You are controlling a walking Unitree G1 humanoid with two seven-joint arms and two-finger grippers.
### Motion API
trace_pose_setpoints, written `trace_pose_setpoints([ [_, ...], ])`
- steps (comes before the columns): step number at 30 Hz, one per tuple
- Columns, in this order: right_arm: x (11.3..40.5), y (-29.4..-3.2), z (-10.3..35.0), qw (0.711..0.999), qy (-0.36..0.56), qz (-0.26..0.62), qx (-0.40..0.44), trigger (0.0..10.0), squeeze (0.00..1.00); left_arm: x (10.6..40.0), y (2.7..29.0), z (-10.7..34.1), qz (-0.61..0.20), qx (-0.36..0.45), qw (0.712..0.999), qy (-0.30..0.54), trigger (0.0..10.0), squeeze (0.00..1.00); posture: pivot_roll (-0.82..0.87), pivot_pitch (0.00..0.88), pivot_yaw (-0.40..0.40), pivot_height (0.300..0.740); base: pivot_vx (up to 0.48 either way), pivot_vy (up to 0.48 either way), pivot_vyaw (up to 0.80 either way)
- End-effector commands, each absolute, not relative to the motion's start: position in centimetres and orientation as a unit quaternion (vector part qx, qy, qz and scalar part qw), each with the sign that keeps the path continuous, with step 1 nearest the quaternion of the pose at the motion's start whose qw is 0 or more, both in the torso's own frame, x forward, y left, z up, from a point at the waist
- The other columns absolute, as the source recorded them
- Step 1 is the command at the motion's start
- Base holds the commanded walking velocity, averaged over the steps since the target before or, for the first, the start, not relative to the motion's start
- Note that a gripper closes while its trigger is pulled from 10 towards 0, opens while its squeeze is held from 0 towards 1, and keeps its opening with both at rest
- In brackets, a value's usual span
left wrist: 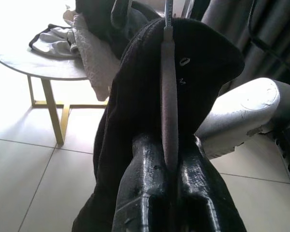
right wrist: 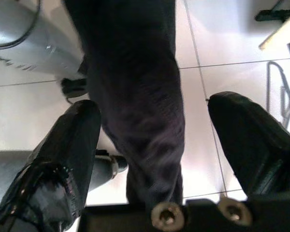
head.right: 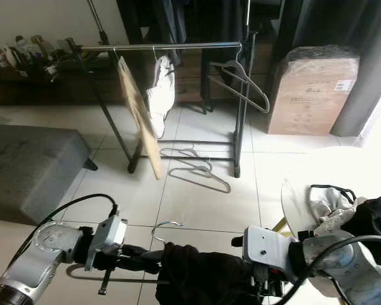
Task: Hang hanger
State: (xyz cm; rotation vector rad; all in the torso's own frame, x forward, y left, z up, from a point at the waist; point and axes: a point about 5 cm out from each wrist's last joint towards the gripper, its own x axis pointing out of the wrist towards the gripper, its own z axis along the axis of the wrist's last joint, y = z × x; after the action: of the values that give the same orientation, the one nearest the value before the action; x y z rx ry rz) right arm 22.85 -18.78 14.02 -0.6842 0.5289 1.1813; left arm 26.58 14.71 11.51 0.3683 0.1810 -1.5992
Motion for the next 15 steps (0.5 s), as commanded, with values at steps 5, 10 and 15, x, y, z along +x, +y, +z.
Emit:
trace_pose_setpoints([
  [5,23.5,-18.2,12.9,0.75,0.238,0.537,-0.304,10.0,0.0,26.6,14.2,12.1,-0.733,0.179,0.653,0.063,10.0,0.0,-0.19,0.14,0.092,0.74,0.0,0.0,0.0],
  [10,23.6,-18.2,12.4,0.748,0.245,0.537,-0.302,10.0,0.0,26.7,14.1,12.2,-0.737,0.183,0.648,0.061,10.0,0.0,-0.2,0.131,0.098,0.74,0.0,0.0,0.0],
  [15,23.4,-18.0,12.0,0.745,0.251,0.545,-0.291,2.9,0.0,26.7,13.9,12.2,-0.738,0.184,0.646,0.06,10.0,0.0,-0.2,0.124,0.099,0.74,0.0,0.0,0.0],
])
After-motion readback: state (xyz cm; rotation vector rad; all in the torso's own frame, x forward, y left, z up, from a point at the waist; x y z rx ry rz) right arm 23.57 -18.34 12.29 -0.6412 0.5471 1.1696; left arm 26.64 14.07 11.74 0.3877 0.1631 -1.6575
